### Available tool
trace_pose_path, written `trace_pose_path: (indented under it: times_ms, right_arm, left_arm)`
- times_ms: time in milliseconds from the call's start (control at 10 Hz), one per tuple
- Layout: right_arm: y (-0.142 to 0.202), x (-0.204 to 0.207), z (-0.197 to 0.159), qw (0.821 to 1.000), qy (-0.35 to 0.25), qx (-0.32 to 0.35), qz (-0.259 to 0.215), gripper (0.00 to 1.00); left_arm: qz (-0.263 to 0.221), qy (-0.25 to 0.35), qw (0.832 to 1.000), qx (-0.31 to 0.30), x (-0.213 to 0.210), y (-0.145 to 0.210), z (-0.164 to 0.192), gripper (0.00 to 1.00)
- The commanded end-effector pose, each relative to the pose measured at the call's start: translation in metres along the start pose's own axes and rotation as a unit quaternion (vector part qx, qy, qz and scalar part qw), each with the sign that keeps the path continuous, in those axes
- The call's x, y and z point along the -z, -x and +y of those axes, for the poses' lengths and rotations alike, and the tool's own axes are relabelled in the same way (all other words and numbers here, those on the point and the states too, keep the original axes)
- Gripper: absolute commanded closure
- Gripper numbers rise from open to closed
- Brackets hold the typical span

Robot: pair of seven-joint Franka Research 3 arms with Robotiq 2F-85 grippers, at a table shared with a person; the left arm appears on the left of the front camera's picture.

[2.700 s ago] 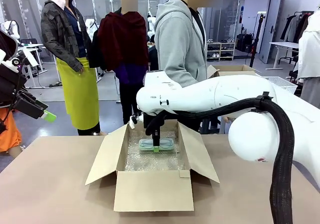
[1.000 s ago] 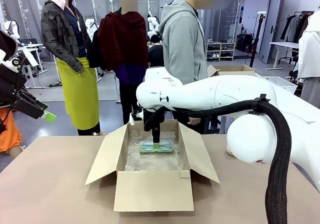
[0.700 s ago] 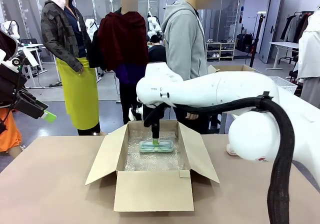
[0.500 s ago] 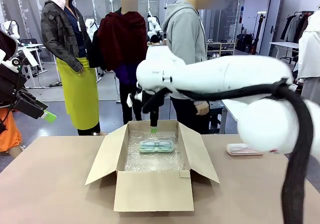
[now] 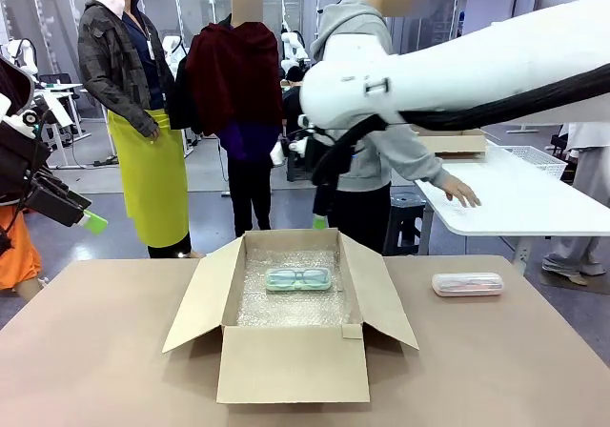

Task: Pack the glasses set securely to prepare it for shipping.
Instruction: Put the Glasses case from the right side of the table into the Package Box.

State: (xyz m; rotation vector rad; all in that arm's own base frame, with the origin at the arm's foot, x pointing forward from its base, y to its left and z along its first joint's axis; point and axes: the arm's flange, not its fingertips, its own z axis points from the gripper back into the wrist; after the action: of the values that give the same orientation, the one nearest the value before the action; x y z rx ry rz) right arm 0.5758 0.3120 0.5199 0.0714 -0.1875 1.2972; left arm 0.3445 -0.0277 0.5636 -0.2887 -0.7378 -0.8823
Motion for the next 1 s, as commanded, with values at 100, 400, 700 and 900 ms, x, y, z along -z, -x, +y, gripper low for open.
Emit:
trace_pose_path:
  times_ms: [100,400,700,900]
  right_arm:
    - [0.11,-0.018,0.058,0.993,0.038,0.09,-0.069,0.0]
    - [0.191,-0.041,0.061,0.969,0.065,0.199,-0.131,0.0]
    - [0.25,-0.037,0.04,0.931,0.099,0.336,-0.104,0.0]
    - [0.276,-0.02,0.012,0.905,0.111,0.403,-0.082,0.0]
  left_arm:
    - [-0.007,0.005,1.0,0.002,-0.002,0.0,0.001,0.0]
    - [-0.007,0.005,1.0,0.002,-0.002,0.0,0.001,0.0]
    - [-0.007,0.005,1.0,0.002,-0.002,0.0,0.001,0.0]
    - [-0.007,0.005,1.0,0.002,-0.002,0.0,0.001,0.0]
